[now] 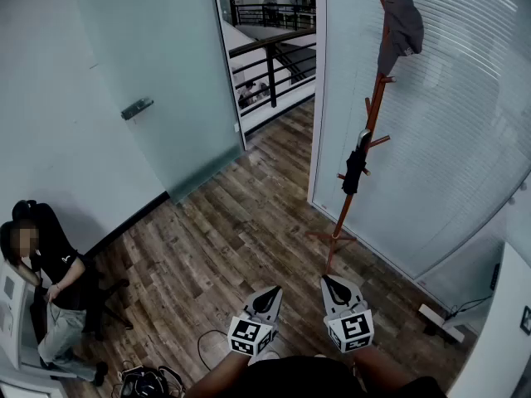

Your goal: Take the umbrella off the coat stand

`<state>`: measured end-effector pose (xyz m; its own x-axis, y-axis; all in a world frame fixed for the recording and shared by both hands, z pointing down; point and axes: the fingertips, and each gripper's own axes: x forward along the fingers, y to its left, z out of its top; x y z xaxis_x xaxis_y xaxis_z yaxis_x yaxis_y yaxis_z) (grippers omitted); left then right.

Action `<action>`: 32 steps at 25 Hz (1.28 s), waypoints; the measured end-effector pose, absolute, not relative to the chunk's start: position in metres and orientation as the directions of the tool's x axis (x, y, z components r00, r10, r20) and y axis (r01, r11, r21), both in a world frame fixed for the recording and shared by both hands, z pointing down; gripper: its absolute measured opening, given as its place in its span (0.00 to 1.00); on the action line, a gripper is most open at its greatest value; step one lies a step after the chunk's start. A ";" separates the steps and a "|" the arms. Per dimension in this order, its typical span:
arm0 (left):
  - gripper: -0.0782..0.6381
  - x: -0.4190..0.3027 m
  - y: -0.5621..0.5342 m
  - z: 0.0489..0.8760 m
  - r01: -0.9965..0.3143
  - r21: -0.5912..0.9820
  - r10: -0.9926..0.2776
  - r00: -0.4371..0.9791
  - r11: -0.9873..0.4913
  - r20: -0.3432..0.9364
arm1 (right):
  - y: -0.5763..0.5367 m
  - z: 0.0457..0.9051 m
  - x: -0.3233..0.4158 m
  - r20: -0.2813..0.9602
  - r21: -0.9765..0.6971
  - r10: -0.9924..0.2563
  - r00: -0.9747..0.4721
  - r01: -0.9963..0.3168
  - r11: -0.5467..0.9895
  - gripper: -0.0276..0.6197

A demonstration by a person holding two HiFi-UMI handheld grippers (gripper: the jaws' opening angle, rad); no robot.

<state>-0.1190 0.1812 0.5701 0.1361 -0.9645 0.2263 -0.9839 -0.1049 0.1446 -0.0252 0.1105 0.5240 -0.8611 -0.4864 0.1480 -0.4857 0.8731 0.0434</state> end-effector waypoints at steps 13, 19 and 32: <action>0.13 -0.114 0.182 0.564 -0.983 0.132 -0.970 0.150 -0.125 0.193 | 0.113 0.506 -0.021 0.108 0.045 -0.520 -0.847 -0.519 0.854 0.05; 0.13 -0.124 0.189 0.563 -0.981 0.138 -0.968 0.164 -0.139 0.188 | 0.120 0.499 -0.032 0.081 0.076 -0.544 -0.835 -0.539 0.839 0.05; 0.13 -0.143 0.213 0.571 -0.972 0.125 -0.955 0.223 -0.201 0.196 | 0.132 0.506 -0.026 0.068 -0.018 -0.650 -0.757 -0.653 0.757 0.05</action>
